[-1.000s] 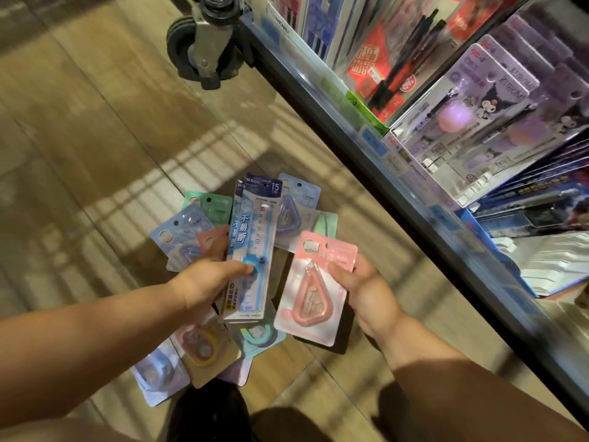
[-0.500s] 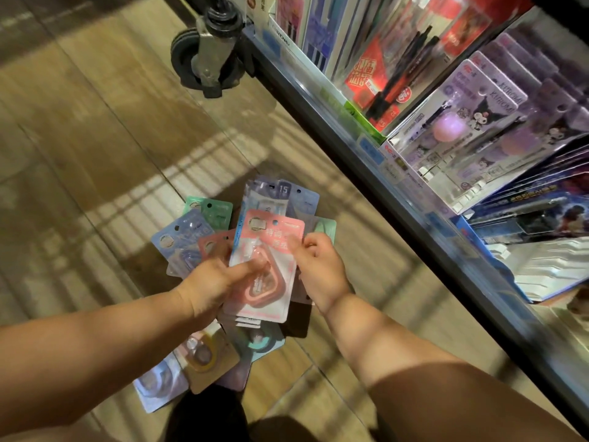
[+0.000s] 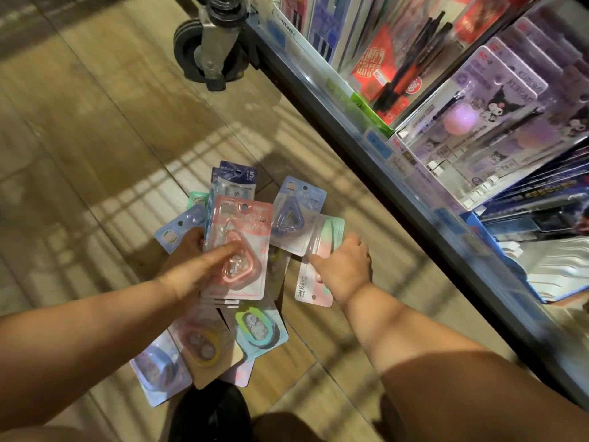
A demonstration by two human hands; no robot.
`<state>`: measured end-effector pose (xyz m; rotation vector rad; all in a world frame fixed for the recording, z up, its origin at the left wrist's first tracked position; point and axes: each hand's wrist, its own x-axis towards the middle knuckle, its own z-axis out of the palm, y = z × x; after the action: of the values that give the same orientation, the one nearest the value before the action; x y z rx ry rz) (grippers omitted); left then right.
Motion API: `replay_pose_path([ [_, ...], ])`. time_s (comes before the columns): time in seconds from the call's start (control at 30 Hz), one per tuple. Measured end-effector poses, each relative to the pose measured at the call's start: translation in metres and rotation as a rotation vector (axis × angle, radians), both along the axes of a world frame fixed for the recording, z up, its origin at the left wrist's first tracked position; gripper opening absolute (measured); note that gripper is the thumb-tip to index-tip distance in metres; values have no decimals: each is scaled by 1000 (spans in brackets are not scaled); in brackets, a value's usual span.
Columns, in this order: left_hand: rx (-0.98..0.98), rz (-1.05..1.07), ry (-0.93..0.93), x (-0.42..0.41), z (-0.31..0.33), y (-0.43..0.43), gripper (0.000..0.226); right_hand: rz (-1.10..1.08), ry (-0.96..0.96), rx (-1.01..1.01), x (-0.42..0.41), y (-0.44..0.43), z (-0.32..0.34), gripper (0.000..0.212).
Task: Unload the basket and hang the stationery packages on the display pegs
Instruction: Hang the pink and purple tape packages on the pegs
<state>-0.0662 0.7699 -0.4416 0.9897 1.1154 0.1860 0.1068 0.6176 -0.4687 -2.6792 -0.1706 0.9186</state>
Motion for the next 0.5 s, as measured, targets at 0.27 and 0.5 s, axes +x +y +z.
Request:
replay_pose_path([
  [0.27, 78, -76, -21, -1, 9, 36, 80, -17, 31, -100, 0, -54, -3, 55],
  [0.5, 101, -63, -48, 4, 26, 37, 15, -81, 30, 23, -8, -70, 11, 60],
])
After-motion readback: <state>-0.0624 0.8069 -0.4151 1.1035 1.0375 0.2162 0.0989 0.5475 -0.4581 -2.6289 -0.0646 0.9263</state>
